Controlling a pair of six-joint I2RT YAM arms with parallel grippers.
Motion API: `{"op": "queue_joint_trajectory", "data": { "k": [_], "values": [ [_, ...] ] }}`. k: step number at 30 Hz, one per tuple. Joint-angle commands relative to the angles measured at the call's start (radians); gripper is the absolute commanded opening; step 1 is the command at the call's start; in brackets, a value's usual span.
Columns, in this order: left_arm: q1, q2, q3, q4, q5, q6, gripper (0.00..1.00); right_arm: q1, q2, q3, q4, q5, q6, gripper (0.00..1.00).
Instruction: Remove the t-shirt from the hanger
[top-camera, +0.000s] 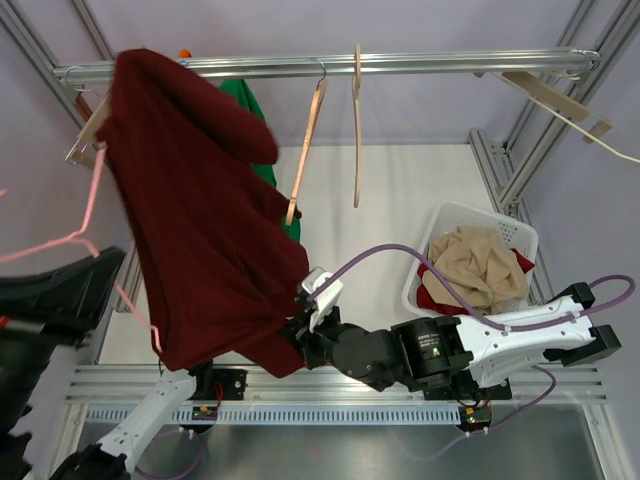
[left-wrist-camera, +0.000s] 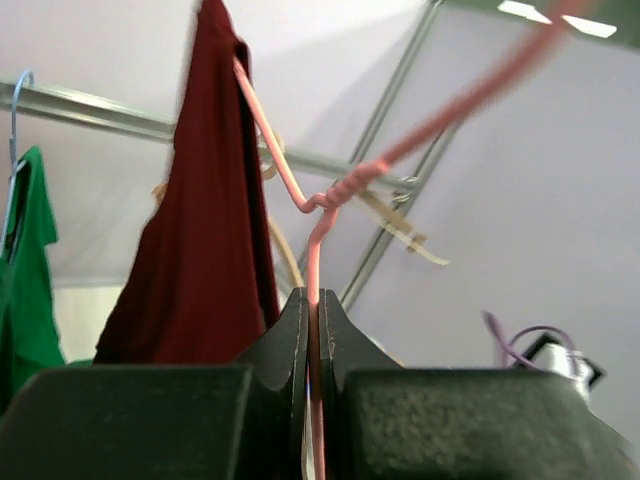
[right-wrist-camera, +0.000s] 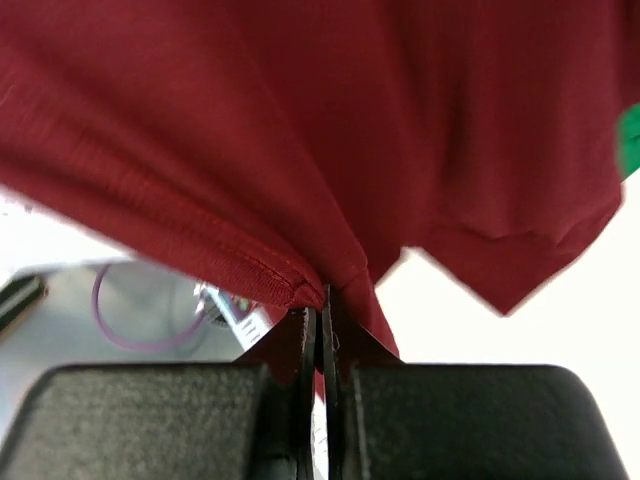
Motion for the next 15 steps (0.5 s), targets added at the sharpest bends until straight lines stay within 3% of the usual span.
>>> {"op": "queue_joint_trajectory", "data": {
  "k": [1, 3, 6, 9, 15],
  "values": [
    [0.006, -0.024, 0.082, 0.161, 0.065, -0.067, 0.0, -0.041, 0.044, 0.065, -0.055, -0.075, -0.068, 0.0],
    [0.009, -0.055, 0.066, 0.279, 0.036, -0.098, 0.0, -0.043, 0.113, 0.114, -0.103, -0.078, -0.067, 0.0],
    [0.046, -0.122, -0.063, 0.482, -0.036, -0.106, 0.0, 0.011, 0.194, 0.16, -0.031, -0.191, -0.076, 0.0],
    [0.058, -0.038, -0.011, 0.503, -0.055, -0.074, 0.0, 0.095, 0.277, 0.208, -0.028, -0.173, -0.058, 0.0],
    [0.06, 0.138, 0.119, 0.581, -0.116, 0.021, 0.0, 0.121, 0.302, 0.126, -0.057, -0.172, 0.122, 0.0]
  ]
}}
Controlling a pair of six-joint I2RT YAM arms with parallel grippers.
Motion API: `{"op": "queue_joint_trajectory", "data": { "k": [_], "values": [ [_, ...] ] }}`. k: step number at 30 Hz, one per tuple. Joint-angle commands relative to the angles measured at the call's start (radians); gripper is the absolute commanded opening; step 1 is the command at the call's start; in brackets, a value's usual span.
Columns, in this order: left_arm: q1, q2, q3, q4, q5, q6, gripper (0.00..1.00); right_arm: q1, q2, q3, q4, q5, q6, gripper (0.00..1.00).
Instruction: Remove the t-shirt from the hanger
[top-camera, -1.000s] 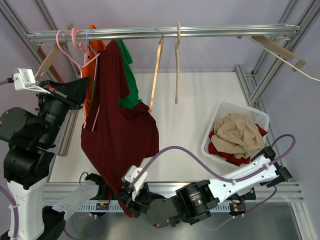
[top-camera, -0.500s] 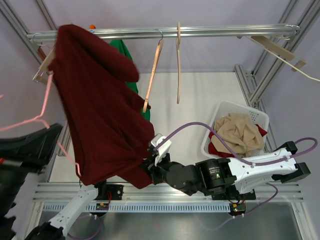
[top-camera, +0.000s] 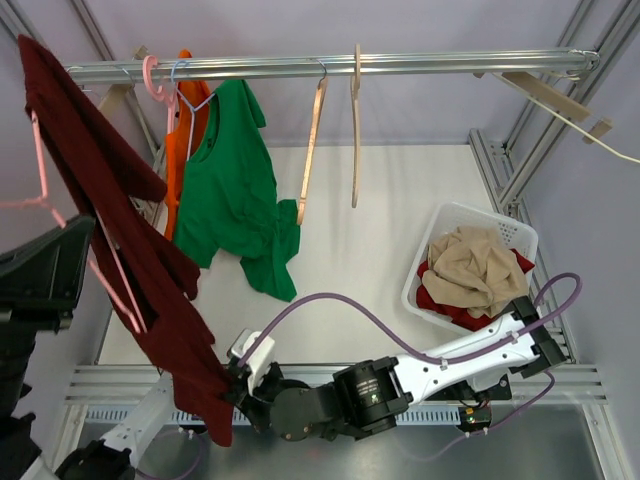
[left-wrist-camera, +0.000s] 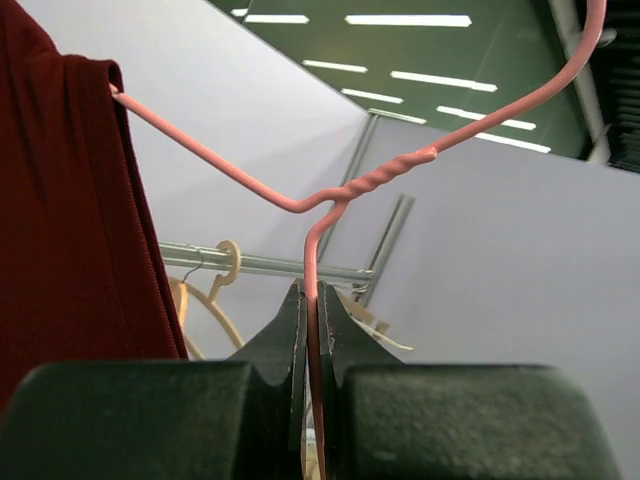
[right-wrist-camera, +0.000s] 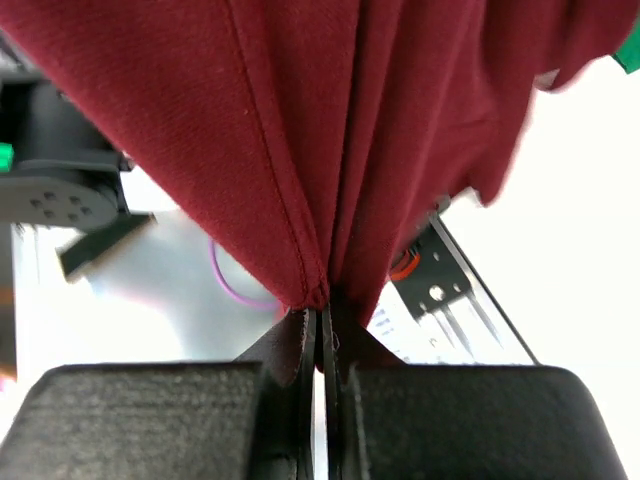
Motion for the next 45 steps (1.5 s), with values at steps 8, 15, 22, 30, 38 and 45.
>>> {"op": "queue_joint_trajectory", "data": {
  "k": [8, 15, 22, 30, 38, 45],
  "values": [
    [0.003, 0.147, 0.087, 0.341, -0.239, 0.282, 0.0, 0.054, -0.051, -0.099, -0.144, 0.058, 0.136, 0.0],
    [0.004, 0.179, -0.042, 0.479, -0.395, 0.268, 0.0, 0.174, 0.121, 0.171, -0.401, 0.241, 0.127, 0.0],
    [0.004, 0.152, -0.306, 0.615, -0.426, 0.186, 0.0, 0.268, 0.114, 0.337, -0.51, 0.422, 0.061, 0.0],
    [0.003, 0.008, -0.546, 0.677, -0.314, -0.111, 0.0, 0.228, 0.228, 0.457, -0.438, 0.368, -0.146, 0.0],
    [0.004, -0.133, -0.38, 0.352, -0.035, -0.126, 0.0, 0.104, -0.208, -0.017, -0.23, 0.37, -0.077, 0.0],
    [0.003, -0.29, -0.432, 0.161, 0.094, -0.129, 0.0, -0.122, -0.396, -0.048, -0.014, 0.249, -0.449, 0.0]
  ]
}}
